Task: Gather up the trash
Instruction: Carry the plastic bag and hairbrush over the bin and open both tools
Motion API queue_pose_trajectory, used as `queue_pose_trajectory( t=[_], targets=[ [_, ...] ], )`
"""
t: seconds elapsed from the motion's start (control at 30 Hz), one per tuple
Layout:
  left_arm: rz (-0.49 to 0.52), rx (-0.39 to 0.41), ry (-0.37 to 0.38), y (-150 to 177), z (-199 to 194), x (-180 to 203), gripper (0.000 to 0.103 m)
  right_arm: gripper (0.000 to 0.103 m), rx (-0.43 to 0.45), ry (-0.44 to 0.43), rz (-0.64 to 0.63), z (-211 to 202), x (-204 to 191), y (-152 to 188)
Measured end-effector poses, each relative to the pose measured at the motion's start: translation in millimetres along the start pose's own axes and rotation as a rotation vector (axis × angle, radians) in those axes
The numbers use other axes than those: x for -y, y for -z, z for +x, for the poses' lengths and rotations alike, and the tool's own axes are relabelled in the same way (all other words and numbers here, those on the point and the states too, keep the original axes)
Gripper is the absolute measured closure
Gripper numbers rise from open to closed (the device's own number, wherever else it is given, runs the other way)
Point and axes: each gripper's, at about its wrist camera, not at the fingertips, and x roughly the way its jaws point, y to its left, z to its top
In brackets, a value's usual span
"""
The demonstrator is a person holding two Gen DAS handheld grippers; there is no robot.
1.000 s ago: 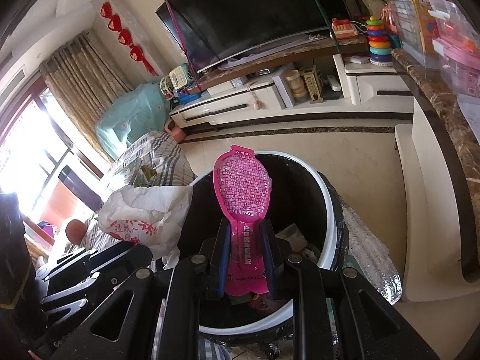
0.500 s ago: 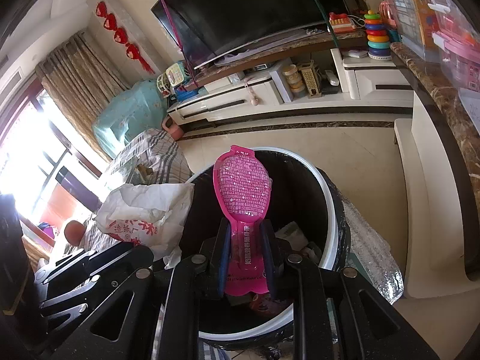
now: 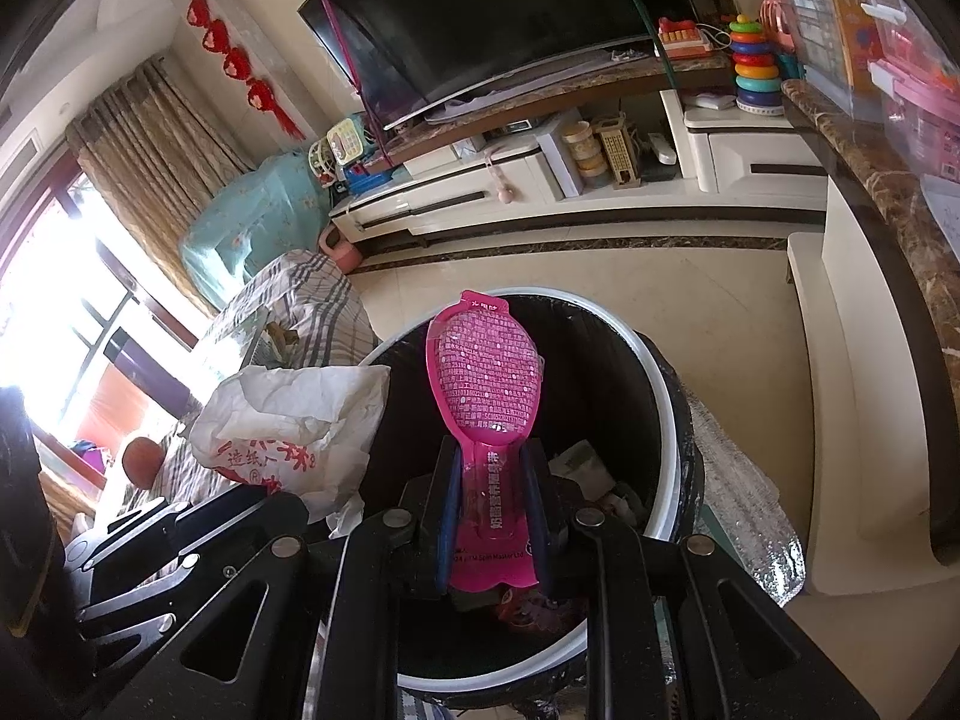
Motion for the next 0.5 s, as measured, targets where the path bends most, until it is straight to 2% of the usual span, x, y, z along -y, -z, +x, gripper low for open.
queue_pose_trajectory(
  t=[0.1,0.2,0.27,0.3,0.33,0.43,0.5],
  targets=[
    [0.001,-0.003,0.003,-0.4,0.5,-0.1,0.082,0.083,-0.001,0.001,0.000,0.8,0.1,0.1],
    [-0.004,-0.003,-0.003,0.1,-1.0,-1.3,0.076,0.080,-0.004,0.004,0.005,2.3,1.1,-0.1],
    [-0.017,0.002,-0.002,0.9,-4.2,-4.0,0.059,0.079,-0.005,0.006,0.010,3.5,1.9,0.0],
    [-0.022,0.007,-0.009,1.8,-6.3,-5.6,0.054,0.078,-0.007,0.007,0.015,4.0,2.3,0.4],
    [-0.025,0.014,-0.016,2.6,-9.0,-6.7,0.052,0.076,-0.007,0.006,0.021,3.4,3.0,0.7],
    [-0.037,0.026,-0.027,6.6,-19.0,-8.5,0.046,0.056,0.010,-0.005,0.032,-3.2,3.8,1.8],
    [-0.042,0.041,-0.033,10.9,-27.0,-8.7,0.042,0.052,0.030,-0.012,0.032,-10.5,1.9,2.4]
  ],
)
